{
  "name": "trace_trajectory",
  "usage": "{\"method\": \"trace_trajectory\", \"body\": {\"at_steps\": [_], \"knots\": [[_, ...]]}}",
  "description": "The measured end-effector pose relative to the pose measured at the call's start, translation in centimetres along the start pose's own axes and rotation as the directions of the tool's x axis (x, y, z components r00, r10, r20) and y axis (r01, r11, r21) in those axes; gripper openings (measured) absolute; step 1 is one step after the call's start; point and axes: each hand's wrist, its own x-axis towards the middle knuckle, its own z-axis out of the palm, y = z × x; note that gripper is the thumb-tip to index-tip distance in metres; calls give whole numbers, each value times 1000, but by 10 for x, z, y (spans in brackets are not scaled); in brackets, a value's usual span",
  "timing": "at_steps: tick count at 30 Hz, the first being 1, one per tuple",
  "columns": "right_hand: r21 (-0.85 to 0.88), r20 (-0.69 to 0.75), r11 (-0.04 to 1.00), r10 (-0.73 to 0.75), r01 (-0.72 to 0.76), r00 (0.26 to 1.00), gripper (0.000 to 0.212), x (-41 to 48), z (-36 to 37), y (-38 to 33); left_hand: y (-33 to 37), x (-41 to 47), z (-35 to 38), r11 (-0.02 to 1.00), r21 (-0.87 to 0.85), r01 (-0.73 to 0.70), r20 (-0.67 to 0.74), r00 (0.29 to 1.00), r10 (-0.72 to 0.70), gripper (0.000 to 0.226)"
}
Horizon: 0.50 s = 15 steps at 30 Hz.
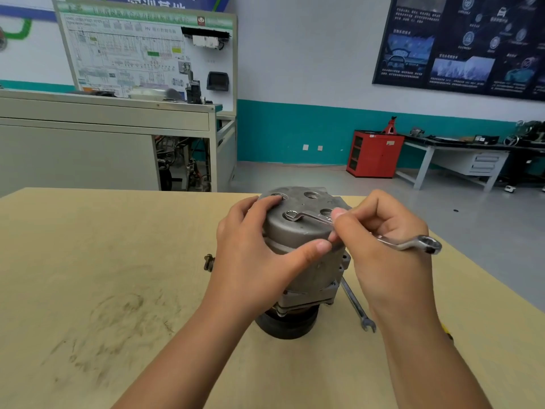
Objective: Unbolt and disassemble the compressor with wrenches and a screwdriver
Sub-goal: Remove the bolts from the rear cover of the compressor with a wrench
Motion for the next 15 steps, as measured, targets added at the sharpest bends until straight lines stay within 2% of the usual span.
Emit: {"method": "trace_trajectory", "body": {"at_steps": [5, 9, 12, 15], "knots": [[-37, 33, 999, 9, -7, 999, 25, -1, -1, -2, 4, -3, 12, 994, 110, 29, -70, 997, -21, 96], [-27, 100, 999, 31, -29, 995, 20, 6, -8, -1, 5, -3, 23, 997, 51, 53, -186, 982, -43, 85], [-38, 207, 999, -27, 36, 978, 14, 11, -16, 0, 1, -3, 30, 1000, -24, 12, -254, 967, -18, 72], [36, 312, 997, -73, 65, 947, 16, 14, -21, 3, -2, -1, 33, 998, -59, -32, -278, 961, 14, 65]]}}
